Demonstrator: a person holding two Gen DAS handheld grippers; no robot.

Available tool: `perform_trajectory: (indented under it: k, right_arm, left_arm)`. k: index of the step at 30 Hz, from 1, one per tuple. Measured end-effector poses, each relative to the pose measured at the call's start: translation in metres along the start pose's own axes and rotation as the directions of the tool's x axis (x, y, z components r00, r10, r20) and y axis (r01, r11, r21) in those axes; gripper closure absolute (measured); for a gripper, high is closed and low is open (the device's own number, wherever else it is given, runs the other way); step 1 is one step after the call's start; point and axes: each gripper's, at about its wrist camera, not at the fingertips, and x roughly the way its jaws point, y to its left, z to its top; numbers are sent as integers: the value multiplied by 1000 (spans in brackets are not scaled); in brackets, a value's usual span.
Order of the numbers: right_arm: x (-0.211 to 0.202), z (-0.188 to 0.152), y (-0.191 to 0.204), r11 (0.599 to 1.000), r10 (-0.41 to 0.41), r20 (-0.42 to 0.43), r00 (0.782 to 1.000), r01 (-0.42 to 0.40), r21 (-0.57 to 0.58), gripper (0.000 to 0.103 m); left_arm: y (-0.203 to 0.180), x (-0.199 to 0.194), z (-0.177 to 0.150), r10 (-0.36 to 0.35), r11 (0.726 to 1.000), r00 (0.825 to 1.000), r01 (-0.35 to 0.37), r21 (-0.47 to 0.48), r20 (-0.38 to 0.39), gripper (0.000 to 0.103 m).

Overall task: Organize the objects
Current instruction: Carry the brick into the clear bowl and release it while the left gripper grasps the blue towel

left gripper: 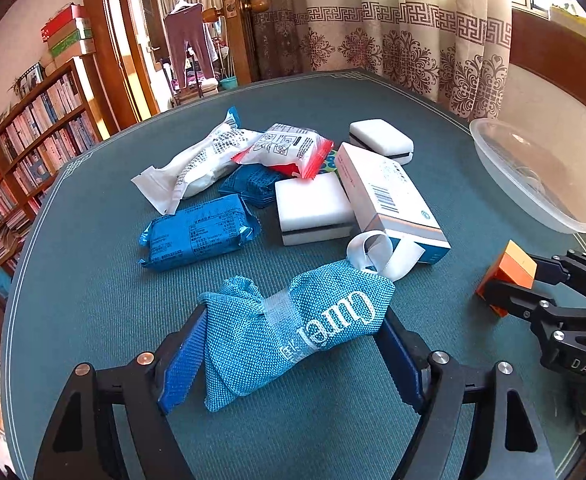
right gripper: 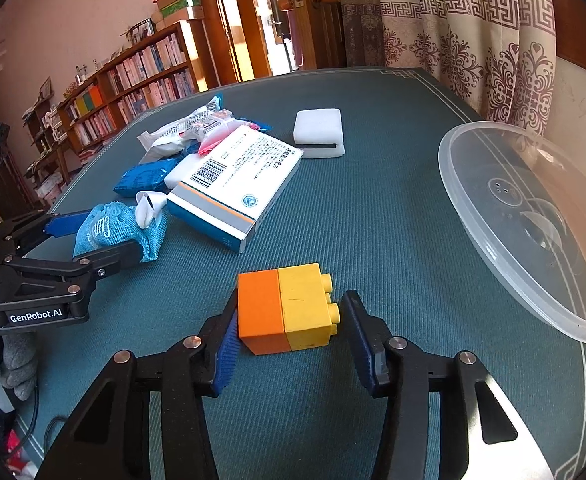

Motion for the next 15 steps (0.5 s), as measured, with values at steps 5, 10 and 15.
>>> perform_trajectory:
  k: [5,10,15]
  right_arm:
    - [-5,-1,2,1000,25,6,1000,-25,-14,59]
    - [-28,8,-2,1000,23,58,998,-23,-15,59]
    - [-60,24,-24,1000,-18,149,989,14,27,59]
  left_arm:
    - [-13,-8,1,-19,1000,1000,19,15,10,19]
    - [-21,-19,10,-41,999,999,41,8,30,19]
    - [-38,-25,25,-77,997,996,76,24,55,19]
